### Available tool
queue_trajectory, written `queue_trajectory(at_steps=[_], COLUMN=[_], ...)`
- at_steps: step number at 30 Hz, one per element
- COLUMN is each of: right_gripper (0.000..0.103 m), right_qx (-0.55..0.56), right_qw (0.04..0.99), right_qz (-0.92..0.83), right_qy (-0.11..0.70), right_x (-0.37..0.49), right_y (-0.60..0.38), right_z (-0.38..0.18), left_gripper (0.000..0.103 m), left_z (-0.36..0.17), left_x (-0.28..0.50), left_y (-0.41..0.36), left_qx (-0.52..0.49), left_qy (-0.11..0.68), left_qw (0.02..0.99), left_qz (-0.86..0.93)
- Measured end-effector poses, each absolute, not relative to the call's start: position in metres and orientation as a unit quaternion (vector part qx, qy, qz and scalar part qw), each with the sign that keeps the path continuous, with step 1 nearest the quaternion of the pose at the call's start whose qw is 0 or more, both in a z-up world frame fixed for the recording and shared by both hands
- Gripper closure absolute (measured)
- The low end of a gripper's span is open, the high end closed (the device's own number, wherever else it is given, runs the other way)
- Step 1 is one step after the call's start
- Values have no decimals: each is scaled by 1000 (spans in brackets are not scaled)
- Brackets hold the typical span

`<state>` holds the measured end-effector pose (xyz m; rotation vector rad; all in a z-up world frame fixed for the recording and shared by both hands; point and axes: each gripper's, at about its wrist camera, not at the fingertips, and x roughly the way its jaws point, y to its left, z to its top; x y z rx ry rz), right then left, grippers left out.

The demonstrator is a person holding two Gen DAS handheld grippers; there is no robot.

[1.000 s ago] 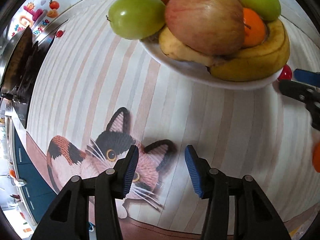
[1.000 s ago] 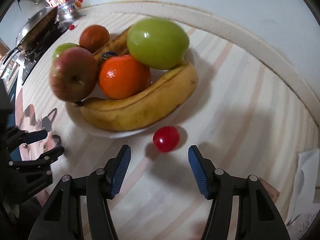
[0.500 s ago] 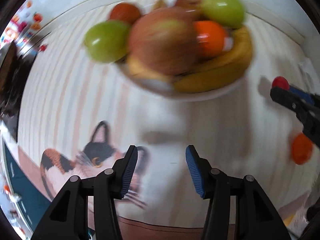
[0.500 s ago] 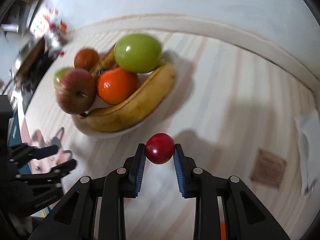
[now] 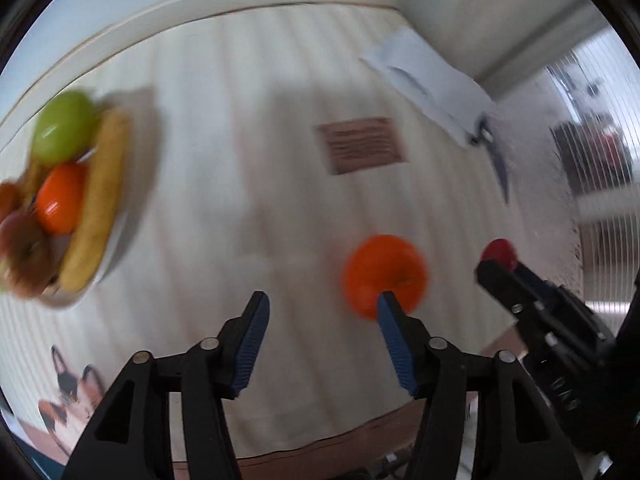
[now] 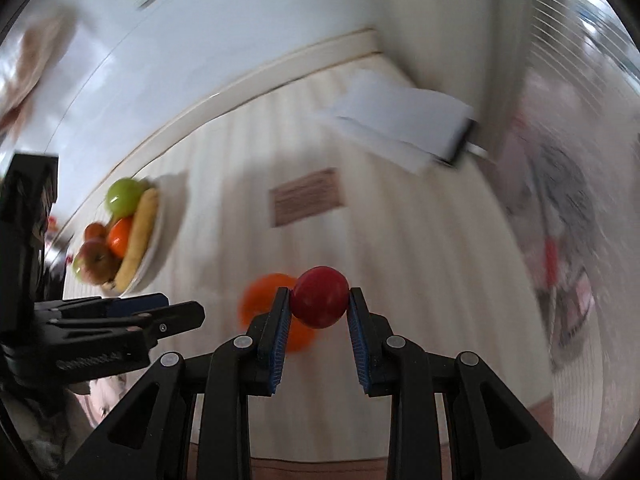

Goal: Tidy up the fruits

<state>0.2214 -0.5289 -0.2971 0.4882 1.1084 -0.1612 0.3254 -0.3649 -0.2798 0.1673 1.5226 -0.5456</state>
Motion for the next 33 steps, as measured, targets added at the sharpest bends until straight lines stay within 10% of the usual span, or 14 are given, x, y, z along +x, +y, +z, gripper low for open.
queue_trajectory(at_steps=[17, 33], right_gripper=[72, 73], right_qx=[253, 234], right_qw=[802, 817], right_qz=[-106, 19], right_qy=[531, 527], right_x=[189, 255], right_y=[-556, -462], right_z=[-329, -295], left_gripper=[41, 41], left_z=[-324, -245], left_x=[315, 354], left_y=[-437, -263], left_qx=[171, 50], left_qy=[669, 654], left_qw=[678, 730], left_qz=[-251, -194])
